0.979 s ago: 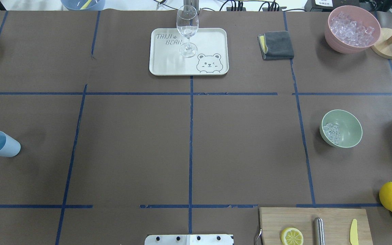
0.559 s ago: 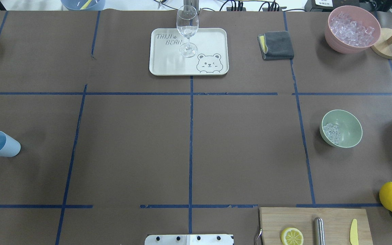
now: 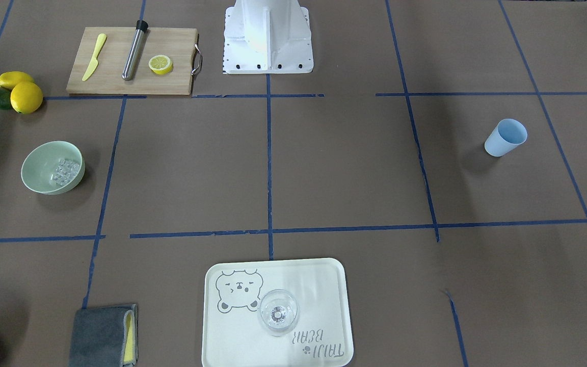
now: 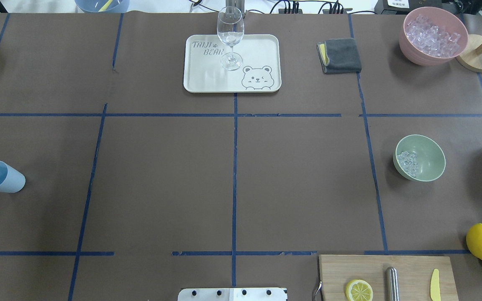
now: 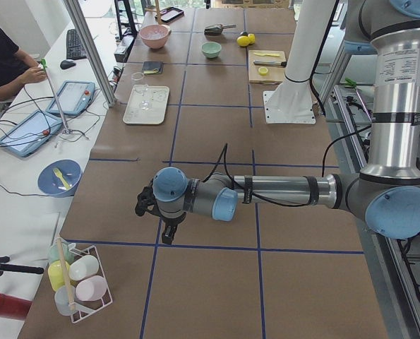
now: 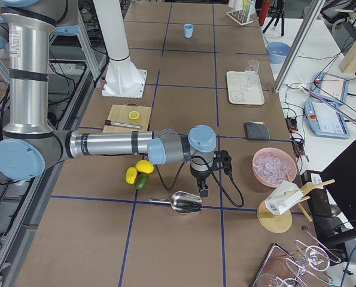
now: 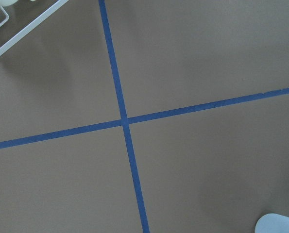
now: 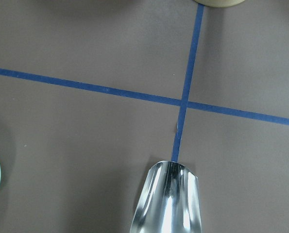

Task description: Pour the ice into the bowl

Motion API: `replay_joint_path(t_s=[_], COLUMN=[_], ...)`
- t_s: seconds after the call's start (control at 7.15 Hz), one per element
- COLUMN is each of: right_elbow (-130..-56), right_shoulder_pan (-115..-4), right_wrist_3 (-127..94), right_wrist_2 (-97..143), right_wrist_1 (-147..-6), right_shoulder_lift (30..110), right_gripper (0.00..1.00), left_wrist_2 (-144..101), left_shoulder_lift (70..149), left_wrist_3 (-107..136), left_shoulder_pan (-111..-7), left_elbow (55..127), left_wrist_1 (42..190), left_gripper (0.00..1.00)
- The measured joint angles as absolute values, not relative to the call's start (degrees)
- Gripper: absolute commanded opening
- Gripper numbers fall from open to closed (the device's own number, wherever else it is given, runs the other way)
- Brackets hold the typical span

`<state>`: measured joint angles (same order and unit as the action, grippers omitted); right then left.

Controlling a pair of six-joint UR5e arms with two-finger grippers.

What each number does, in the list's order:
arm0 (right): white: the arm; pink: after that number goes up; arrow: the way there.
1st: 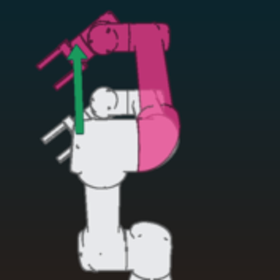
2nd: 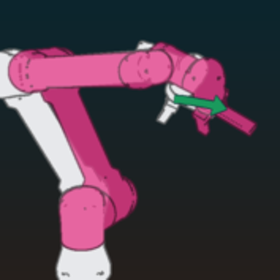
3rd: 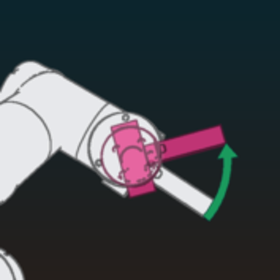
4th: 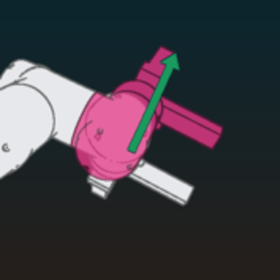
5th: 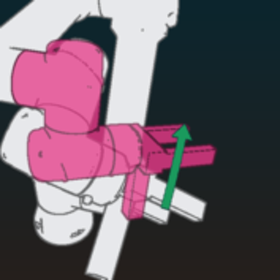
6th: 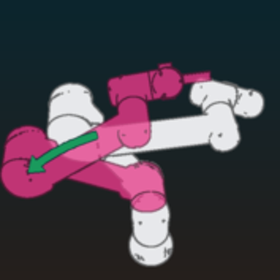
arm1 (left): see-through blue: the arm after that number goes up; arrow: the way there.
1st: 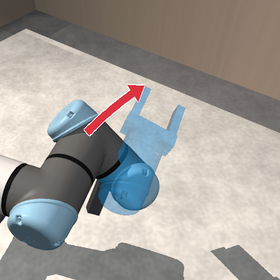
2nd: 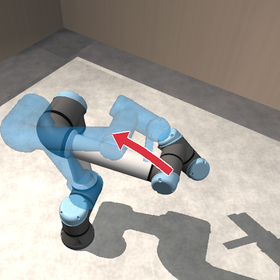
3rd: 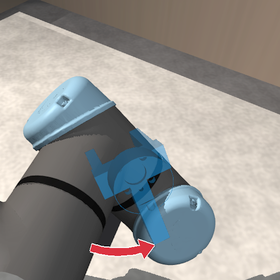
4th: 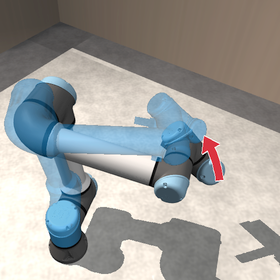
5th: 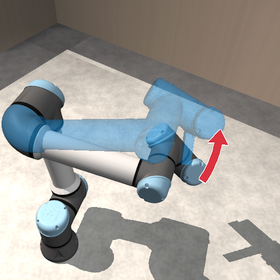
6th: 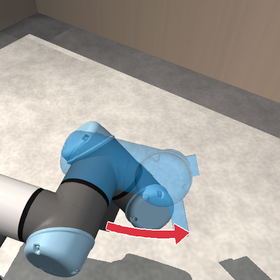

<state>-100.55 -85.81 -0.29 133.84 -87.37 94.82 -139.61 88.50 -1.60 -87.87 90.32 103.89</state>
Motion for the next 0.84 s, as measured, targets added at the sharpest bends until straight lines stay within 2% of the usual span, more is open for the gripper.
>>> replay_joint_path(t_s=[0.42,0.84], right_elbow=[-104.49,-106.01], right_shoulder_pan=[-85.84,-85.61], right_wrist_3=[-0.29,-0.19], right_wrist_2=[134.36,133.97], right_wrist_1=[-99.47,-102.25], right_shoulder_lift=[92.36,91.55], right_gripper=[1.00,1.00], left_wrist_2=[-139.35,-138.89], left_shoulder_lift=[87.82,85.47], left_wrist_3=[-1.59,-2.32], left_shoulder_pan=[-87.87,-87.81], left_elbow=[91.17,92.30], left_wrist_1=[101.95,99.75], left_gripper=[1.00,1.00])
